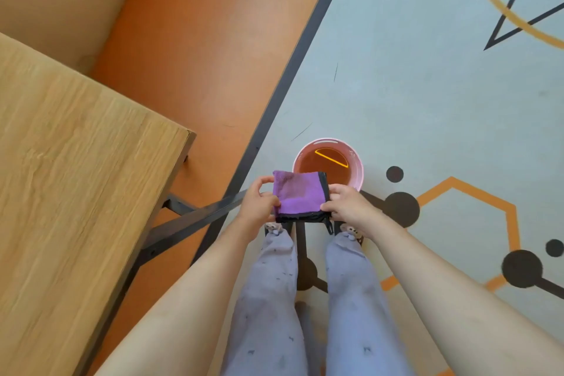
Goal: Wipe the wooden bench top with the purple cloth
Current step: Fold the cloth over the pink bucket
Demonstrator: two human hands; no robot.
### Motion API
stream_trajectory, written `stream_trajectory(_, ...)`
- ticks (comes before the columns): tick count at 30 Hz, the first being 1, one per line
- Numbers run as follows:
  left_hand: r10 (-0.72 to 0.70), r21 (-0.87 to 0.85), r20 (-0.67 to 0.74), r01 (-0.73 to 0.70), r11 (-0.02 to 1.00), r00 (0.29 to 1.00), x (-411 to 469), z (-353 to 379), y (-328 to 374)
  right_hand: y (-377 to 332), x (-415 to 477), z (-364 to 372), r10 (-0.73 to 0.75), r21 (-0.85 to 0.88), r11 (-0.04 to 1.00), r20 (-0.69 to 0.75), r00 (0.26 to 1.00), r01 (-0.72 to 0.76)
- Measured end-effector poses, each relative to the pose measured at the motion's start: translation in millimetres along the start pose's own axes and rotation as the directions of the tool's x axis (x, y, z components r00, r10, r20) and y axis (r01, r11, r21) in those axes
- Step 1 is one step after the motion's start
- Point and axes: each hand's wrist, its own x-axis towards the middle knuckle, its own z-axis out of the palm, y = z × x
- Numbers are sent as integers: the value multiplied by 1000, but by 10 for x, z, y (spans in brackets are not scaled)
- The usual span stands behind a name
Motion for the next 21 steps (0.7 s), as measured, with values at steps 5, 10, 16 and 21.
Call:
stream_trajectory(5, -49, 78, -34, 51, 996, 998, 690, 57, -385, 422, 697, 19, 9, -21, 1000, 14, 1000, -9)
stream_trajectory(10, -58, 64, -62, 62, 996, 996, 1373, 171, -686, 712, 1390, -14, -47, -56, 997, -39, 998, 45)
stream_trajectory(16, -56, -9, -102, 56, 998, 993, 2073, 286, -918, 943, 2176, -49, -58, 27, 998, -92, 994, 61)
stream_trajectory(21, -88, 8, -121, 90, 996, 989, 2500, 316, -1133, 1118, 2626, -37, -101, -185, 979, -78, 992, 85)
